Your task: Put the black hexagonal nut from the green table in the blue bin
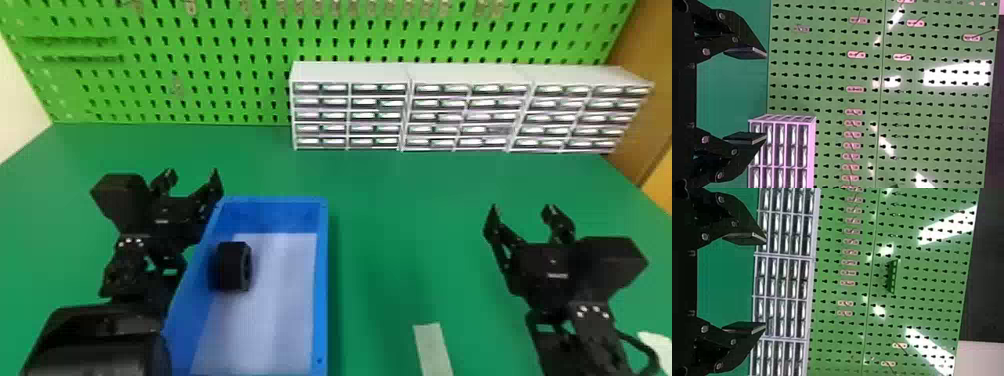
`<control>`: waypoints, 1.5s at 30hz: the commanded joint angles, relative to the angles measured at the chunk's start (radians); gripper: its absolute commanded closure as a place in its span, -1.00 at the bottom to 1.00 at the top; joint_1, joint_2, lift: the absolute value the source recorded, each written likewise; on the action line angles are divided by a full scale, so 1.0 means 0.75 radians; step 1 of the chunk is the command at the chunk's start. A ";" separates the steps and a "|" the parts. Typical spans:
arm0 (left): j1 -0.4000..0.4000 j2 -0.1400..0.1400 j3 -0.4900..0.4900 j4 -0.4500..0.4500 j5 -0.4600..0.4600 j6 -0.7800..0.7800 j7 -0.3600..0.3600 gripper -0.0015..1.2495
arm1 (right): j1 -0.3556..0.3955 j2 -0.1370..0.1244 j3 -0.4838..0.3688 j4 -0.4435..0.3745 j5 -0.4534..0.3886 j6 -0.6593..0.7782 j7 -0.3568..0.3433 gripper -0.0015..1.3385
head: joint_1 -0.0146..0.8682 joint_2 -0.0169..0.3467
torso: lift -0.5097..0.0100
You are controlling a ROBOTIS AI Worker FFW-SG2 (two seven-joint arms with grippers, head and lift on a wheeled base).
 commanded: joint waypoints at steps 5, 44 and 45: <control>0.002 -0.003 0.003 0.000 0.000 0.000 0.000 -0.18 | 0.000 0.000 0.000 0.000 0.000 0.000 0.000 -0.26 | 0.59 -0.63 | 0.59; 0.002 -0.003 -0.005 0.000 0.000 0.000 0.000 -0.18 | 0.000 0.004 -0.002 0.002 -0.008 0.000 0.002 -0.26 | 0.59 -0.63 | 0.59; 0.002 -0.003 -0.005 0.000 0.000 0.000 0.000 -0.18 | 0.000 0.004 -0.002 0.002 -0.008 0.000 0.000 -0.26 | 0.59 -0.63 | 0.59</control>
